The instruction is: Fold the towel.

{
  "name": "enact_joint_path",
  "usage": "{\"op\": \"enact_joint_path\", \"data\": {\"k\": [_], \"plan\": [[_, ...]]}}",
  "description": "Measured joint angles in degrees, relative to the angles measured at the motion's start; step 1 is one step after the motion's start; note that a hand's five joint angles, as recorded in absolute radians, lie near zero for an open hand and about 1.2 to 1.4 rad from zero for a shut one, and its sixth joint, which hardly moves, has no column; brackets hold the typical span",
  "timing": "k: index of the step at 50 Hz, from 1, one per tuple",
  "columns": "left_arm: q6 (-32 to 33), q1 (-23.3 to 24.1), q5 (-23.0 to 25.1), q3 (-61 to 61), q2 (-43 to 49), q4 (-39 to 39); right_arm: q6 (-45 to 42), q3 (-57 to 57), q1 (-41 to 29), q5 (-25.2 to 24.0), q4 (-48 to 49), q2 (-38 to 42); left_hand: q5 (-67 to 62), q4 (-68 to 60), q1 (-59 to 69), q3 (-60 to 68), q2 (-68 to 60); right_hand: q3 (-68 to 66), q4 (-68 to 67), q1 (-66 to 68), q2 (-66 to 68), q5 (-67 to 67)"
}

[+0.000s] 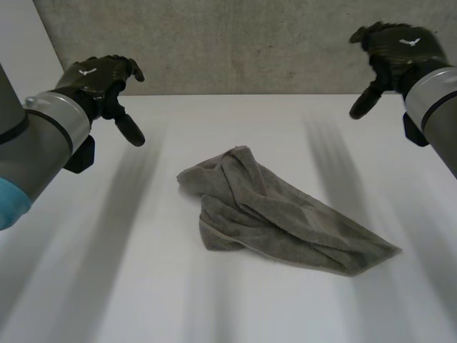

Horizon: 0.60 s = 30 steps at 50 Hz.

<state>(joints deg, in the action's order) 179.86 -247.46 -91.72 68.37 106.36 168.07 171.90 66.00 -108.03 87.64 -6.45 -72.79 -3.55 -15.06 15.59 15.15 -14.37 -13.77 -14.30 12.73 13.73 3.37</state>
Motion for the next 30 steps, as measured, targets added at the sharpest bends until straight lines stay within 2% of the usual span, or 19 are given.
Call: {"op": "enact_joint_path", "data": {"k": [3,4,7,10,13,17,23,30], "plan": [[0.2,0.0,0.2,0.2,1.8,0.8,-2.3,0.3,-0.2,-4.8,-0.6,1.5,0.0,0.0,0.0,0.0,0.0,0.0,0.0,0.0,0.0,0.0],[0.3,0.1,0.3,0.2,3.1,1.4,-4.1,0.5,-0.3,-8.3,-1.4,2.7,0.0,0.0,0.0,0.0,0.0,0.0,0.0,0.0,0.0,0.0],[0.4,0.1,0.5,0.1,6.2,3.0,-7.4,0.8,-0.9,-14.4,-3.4,5.4,0.0,0.0,0.0,0.0,0.0,0.0,0.0,0.0,0.0,0.0],[0.5,0.2,0.5,0.0,9.6,4.9,-10.1,0.7,-2.2,-19.1,-5.4,8.4,0.0,0.0,0.0,0.0,0.0,0.0,0.0,0.0,0.0,0.0],[0.5,0.3,0.5,-0.2,13.3,7.0,-11.3,-0.1,-3.8,-21.7,-5.7,11.9,0.0,0.0,0.0,0.0,0.0,0.0,0.0,0.0,0.0,0.0],[0.4,0.4,0.8,-0.9,17.9,9.3,-9.5,-3.0,-5.7,-22.0,-2.6,17.3,0.0,0.0,0.0,0.0,0.0,0.0,0.0,0.0,0.0,0.0],[-0.1,1.3,3.8,-2.7,24.4,11.3,-2.6,-12.9,-8.6,-19.3,2.4,28.5,-2.5,-0.2,0.2,0.2,-1.0,0.0,0.0,0.0,0.0,0.0],[-0.4,3.1,8.8,-4.2,29.0,11.5,0.8,-32.7,-10.2,-16.7,-2.6,44.0,-6.7,-4.6,4.3,4.6,-5.6,-0.2,-0.1,0.4,0.3,0.3]]}}
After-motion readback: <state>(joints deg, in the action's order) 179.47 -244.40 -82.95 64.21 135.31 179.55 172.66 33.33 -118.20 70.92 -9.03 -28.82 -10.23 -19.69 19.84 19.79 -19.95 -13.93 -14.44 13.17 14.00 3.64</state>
